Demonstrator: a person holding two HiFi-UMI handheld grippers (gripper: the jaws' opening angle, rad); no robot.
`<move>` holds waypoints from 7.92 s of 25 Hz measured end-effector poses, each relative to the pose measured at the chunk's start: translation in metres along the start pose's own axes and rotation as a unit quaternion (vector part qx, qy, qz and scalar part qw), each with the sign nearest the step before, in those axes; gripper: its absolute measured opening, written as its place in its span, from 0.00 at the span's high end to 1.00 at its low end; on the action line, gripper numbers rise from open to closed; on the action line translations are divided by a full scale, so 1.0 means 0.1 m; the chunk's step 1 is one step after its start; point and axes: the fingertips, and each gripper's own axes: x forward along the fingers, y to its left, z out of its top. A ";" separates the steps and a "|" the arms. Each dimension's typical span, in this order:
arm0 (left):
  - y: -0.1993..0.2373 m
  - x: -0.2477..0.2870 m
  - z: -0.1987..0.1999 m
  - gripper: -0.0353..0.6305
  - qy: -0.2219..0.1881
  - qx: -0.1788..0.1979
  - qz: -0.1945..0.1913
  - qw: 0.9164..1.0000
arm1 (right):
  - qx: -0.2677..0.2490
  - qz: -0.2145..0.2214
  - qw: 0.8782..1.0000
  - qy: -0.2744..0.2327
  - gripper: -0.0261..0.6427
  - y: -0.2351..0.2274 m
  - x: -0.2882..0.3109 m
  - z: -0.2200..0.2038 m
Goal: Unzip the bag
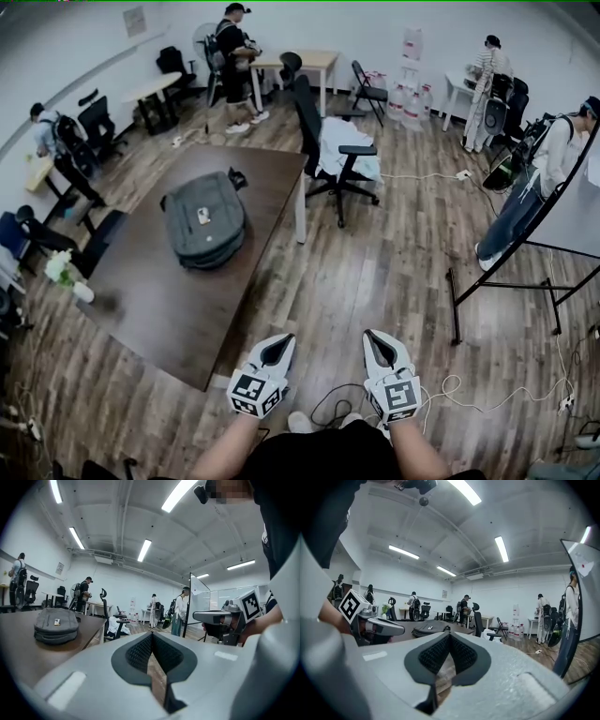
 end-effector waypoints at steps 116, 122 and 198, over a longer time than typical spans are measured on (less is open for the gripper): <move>5.25 -0.21 -1.29 0.77 0.229 -0.121 0.424 0.868 | -0.248 0.642 0.709 0.153 0.95 3.18 6.06 -0.90; 5.28 -0.20 -1.28 0.91 0.243 -0.106 0.425 0.865 | -0.261 0.647 0.697 0.167 0.86 3.29 6.12 -1.02; 4.13 1.38 -0.92 0.90 0.236 -0.202 0.327 0.892 | -0.292 0.642 0.685 0.183 0.56 4.01 6.43 -1.29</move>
